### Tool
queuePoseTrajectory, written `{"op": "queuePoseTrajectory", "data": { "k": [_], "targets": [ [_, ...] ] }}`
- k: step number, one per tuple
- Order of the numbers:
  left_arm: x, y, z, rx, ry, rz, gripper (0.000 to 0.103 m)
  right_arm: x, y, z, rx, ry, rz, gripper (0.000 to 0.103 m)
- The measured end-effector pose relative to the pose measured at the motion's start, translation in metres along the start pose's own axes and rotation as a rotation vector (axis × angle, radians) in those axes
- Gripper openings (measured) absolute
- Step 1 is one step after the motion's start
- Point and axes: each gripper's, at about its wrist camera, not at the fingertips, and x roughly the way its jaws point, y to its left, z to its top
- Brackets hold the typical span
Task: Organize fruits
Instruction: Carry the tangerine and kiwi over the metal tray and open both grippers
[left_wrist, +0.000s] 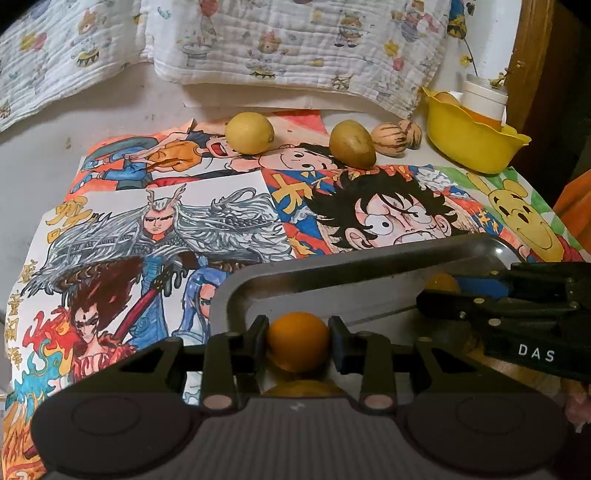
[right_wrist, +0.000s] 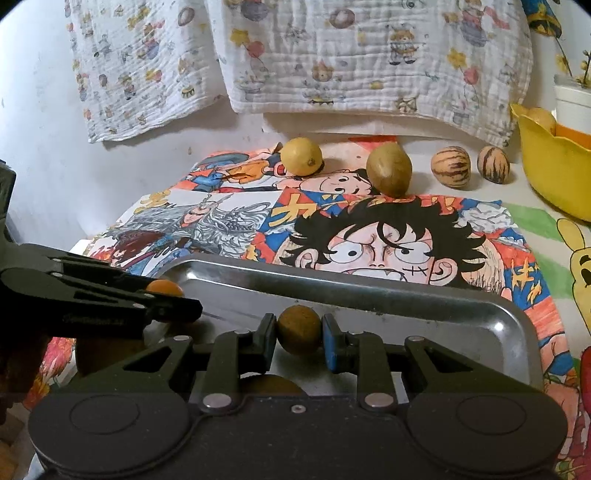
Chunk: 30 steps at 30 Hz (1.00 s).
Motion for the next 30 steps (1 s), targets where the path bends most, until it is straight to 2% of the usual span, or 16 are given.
{"op": "queuePoseTrajectory", "data": {
  "k": [10,15,19,21,23,25,27,29,30],
  "targets": [
    [-0.002,0.001,-0.001,-0.010,-0.011,-0.012,0.039,-0.002,-0.001,0.000,0.017,0.006,-0.021,0.031],
    [-0.016,-0.004,-0.002,0.001,-0.053,-0.009,0.040,-0.018,0.000,-0.001,0.025,-0.032,-0.044,0.046],
    [-0.031,-0.008,-0.003,0.008,-0.091,-0.007,0.053,-0.035,0.002,-0.005,0.024,-0.074,-0.060,0.057],
    [-0.041,-0.010,-0.005,0.007,-0.116,-0.002,0.061,-0.044,0.003,-0.007,0.028,-0.097,-0.062,0.067],
    [-0.051,-0.011,-0.008,0.004,-0.141,0.008,0.078,-0.053,0.005,-0.009,0.028,-0.122,-0.063,0.074],
    [-0.060,-0.012,-0.011,0.007,-0.161,0.023,0.088,-0.063,0.009,-0.013,0.023,-0.148,-0.062,0.081],
    [-0.069,-0.014,-0.015,0.022,-0.176,0.045,0.094,-0.072,0.013,-0.017,0.012,-0.176,-0.062,0.091],
    [-0.077,-0.014,-0.019,0.028,-0.186,0.065,0.101,-0.080,0.018,-0.022,0.000,-0.201,-0.059,0.095],
    [-0.081,-0.013,-0.021,0.029,-0.195,0.072,0.101,-0.084,0.020,-0.024,-0.008,-0.210,-0.058,0.096]
  ]
}}
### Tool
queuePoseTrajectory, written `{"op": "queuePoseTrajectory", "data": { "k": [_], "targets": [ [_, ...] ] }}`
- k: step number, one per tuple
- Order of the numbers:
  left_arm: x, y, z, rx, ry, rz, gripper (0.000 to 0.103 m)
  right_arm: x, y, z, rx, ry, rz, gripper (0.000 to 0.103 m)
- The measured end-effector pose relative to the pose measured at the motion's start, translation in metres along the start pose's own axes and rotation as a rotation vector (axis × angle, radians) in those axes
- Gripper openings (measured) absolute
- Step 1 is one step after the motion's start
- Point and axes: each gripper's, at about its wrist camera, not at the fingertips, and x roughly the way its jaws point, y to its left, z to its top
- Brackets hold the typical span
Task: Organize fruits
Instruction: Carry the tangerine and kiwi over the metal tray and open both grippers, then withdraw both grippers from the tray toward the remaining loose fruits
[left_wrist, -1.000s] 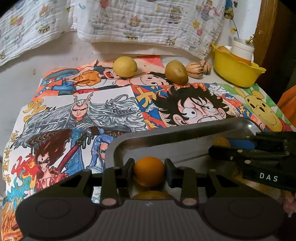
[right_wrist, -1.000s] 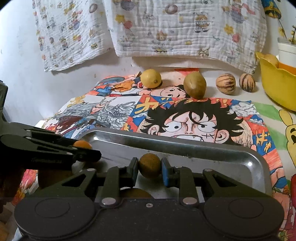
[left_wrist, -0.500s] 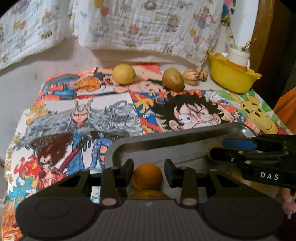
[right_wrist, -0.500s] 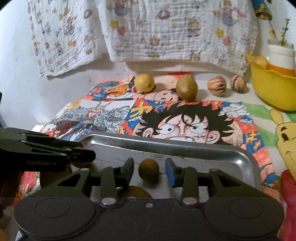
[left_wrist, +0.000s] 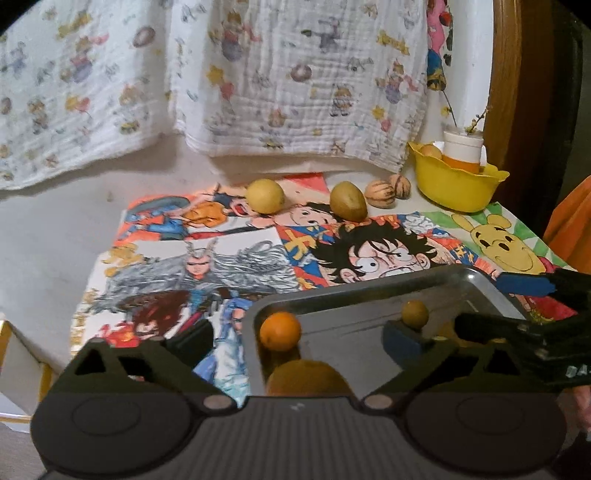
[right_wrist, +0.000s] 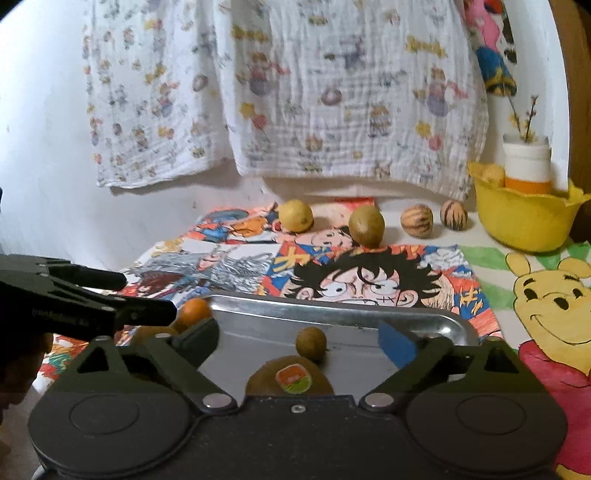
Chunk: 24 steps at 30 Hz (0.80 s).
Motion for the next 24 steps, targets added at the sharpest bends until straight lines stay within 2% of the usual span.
{"op": "queuePoseTrajectory", "data": {
  "k": [4,9,13,19,24],
  "targets": [
    [-0.018,0.004,-0.007,-0.002,-0.018,-0.005,0.102,-0.019,0.011,-0.007,-0.046,-0.033,-0.004,0.102],
    [-0.035,0.003,-0.024,0.005,-0.027,-0.021,0.102,-0.040,0.027,-0.020,-0.126,-0.047,0.000,0.102],
    [-0.046,0.000,-0.043,0.014,-0.025,-0.038,0.102,-0.051,0.034,-0.033,-0.149,-0.021,0.014,0.102],
    [-0.061,-0.003,-0.066,0.034,-0.038,0.000,0.102,-0.060,0.034,-0.053,-0.147,0.039,0.041,0.102],
    [-0.063,-0.006,-0.081,0.068,0.000,-0.013,0.102,-0.063,0.029,-0.064,-0.138,0.073,0.017,0.102]
  ]
}}
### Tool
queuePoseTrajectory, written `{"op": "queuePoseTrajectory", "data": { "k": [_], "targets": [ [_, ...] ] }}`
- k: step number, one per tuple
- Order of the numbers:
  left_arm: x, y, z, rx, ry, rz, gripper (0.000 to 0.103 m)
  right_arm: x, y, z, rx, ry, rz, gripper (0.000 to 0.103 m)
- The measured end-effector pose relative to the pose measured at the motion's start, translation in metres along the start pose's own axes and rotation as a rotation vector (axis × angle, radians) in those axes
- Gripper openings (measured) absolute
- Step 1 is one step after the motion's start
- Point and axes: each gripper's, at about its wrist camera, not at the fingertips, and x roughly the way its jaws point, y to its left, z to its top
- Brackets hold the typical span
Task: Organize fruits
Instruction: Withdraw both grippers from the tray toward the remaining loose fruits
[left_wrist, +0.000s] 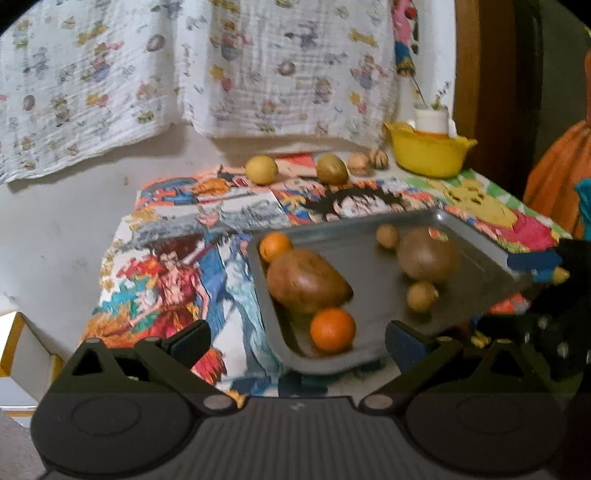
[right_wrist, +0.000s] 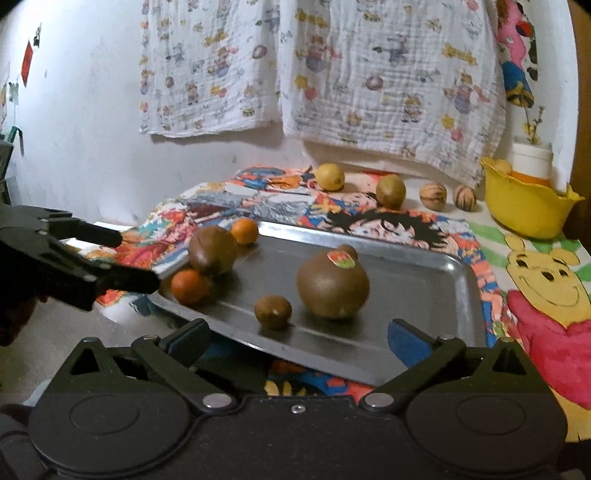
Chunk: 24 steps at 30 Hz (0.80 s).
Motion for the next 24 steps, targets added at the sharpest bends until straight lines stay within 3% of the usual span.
{"op": "queuePoseTrajectory", "data": {
  "k": [12,24],
  "targets": [
    [0.010,-0.005,-0.003,0.120,0.087,0.044,0.102,0.005,-0.022,0.004,0.018,0.050,-0.081,0.102],
    [0.021,0.040,0.018,-0.011,0.083,0.117,0.102,0.020,-0.037,0.023,0.030,0.050,-0.068,0.102]
  ]
}}
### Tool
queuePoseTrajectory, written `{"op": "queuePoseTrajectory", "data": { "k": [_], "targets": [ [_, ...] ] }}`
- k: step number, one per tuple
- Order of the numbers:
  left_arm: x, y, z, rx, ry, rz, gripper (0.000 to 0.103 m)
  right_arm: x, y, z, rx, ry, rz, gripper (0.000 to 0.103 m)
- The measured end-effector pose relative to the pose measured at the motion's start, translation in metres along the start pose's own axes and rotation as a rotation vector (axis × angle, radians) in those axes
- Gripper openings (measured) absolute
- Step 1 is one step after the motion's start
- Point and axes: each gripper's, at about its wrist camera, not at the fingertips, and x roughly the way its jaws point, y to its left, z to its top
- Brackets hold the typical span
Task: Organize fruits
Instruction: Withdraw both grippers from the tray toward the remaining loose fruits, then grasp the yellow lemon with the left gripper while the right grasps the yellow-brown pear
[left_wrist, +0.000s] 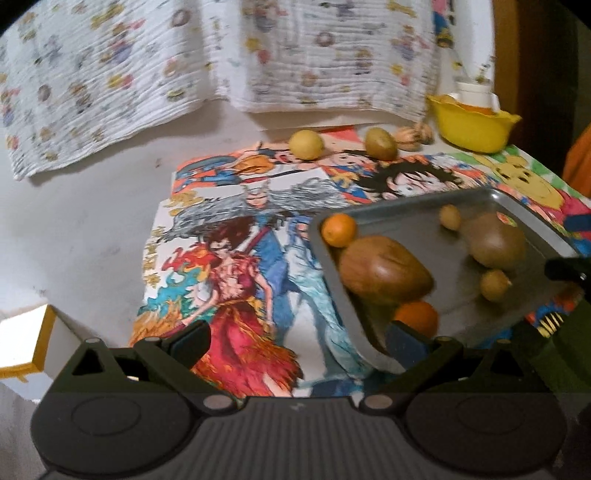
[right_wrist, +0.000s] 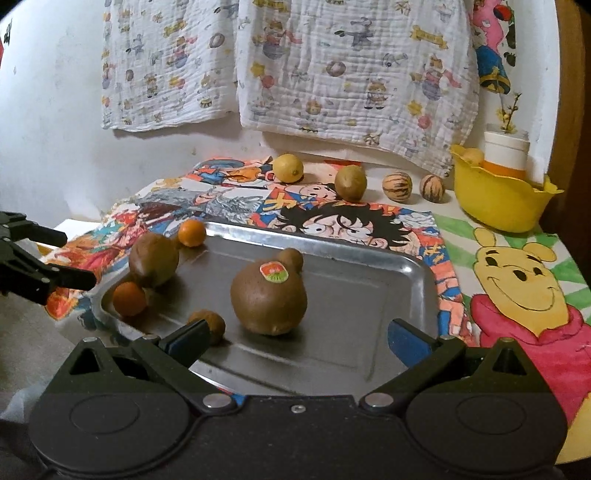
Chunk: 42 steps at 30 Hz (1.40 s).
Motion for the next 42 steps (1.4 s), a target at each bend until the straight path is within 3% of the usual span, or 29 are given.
{"op": "queuePoseTrajectory", "data": {
  "k": [13,18,25,29,35,42],
  "targets": [
    [0.043,0.011,0.057,-0.015,-0.058,-0.010,0.103,0.044,-0.027,0.046,0.008,-0.038,0.036,0.102],
    [0.069,0.004,0.090,0.021,-0.071,-0.012,0.103,0.066,-0.039,0.078,-0.059,-0.033,0.015,0.102],
    [0.104,0.009,0.134,-0.047,-0.080,-0.079,0.102,0.100,-0.064,0.128,-0.015,-0.024,-0.026,0.102],
    [0.124,0.008,0.160,0.002,-0.102,-0.055,0.102,0.130,-0.069,0.151,-0.012,-0.018,-0.027,0.102],
    [0.164,0.016,0.191,0.017,-0.120,-0.085,0.102,0.183,-0.072,0.159,-0.039,-0.016,-0.073,0.102],
    [0.221,0.017,0.208,0.044,-0.127,-0.112,0.102,0.233,-0.079,0.163,-0.020,0.015,-0.057,0.097]
  ]
}}
